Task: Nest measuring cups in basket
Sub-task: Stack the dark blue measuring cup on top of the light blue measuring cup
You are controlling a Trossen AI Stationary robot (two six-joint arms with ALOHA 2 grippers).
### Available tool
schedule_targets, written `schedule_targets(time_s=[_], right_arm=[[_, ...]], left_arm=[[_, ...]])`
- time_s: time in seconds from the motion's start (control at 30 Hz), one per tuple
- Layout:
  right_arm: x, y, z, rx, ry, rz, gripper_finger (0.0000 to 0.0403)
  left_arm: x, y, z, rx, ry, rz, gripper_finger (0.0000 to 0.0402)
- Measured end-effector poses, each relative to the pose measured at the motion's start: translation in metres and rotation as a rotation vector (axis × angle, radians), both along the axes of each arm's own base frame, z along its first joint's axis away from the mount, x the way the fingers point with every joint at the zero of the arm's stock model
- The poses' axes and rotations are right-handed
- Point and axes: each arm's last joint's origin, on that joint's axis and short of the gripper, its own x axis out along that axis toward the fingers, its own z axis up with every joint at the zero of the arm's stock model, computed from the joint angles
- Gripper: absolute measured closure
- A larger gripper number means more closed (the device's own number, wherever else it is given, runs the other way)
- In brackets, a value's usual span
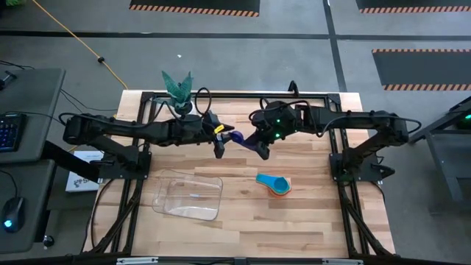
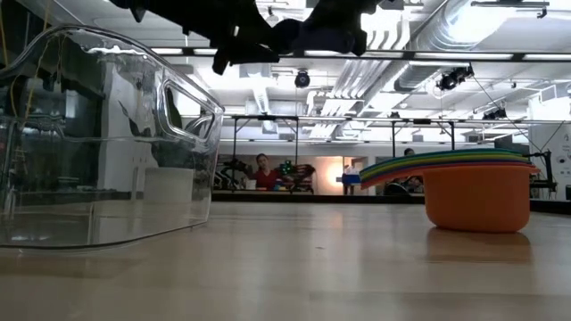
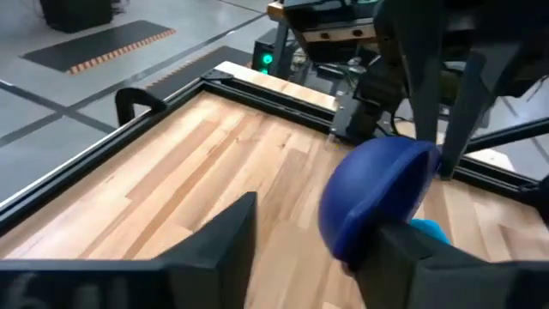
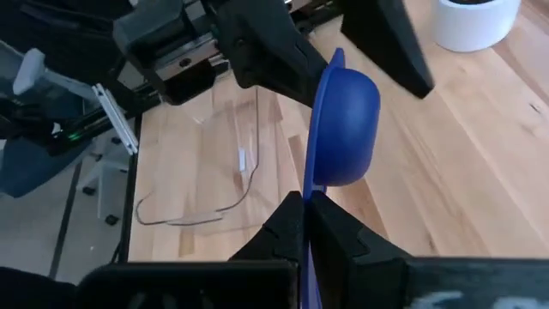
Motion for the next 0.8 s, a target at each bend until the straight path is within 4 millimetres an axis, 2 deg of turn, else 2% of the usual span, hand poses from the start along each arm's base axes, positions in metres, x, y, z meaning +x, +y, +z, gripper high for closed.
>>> schedule_targets(time_s=[0.07,0.17,0.33,0.5,0.57,0.67,0.73,0.8], right_arm=[[0.000,0.001,0.000,-0.003,-0.004,-0.002,0.0401],[0.000,0.002,0.002,0.009,-0.014,0.005,0.0392],[-0.007,0.001,0.001,0.039,0.039,0.001,0.0340],[-0.037,-0.008,-0.005,-0.055,0.276,-0.122,0.0259],[-0.049,-0.009,-0.008,-0.100,0.378,-0.159,0.0230],[-0.055,-0.006,-0.009,-0.124,0.411,-0.158,0.0199],[-0.053,-0.002,-0.015,-0.110,0.331,-0.149,0.0186],[-0.047,0.003,-0.030,-0.065,0.191,-0.153,0.0179]], left_arm=[[0.000,0.000,0.000,0.003,-0.001,-0.008,0.0291],[0.001,-0.001,0.002,0.029,-0.001,-0.056,0.0374],[-0.006,0.000,-0.005,0.063,0.111,-0.064,0.0386],[-0.035,0.008,0.001,0.072,0.239,0.039,0.0386],[-0.047,0.011,0.011,0.055,0.173,0.097,0.0386],[-0.068,0.016,0.023,-0.004,-0.028,0.206,0.0386],[-0.081,0.017,0.022,-0.071,-0.200,0.289,0.0386],[-0.091,0.018,0.015,-0.152,-0.388,0.348,0.0386]])
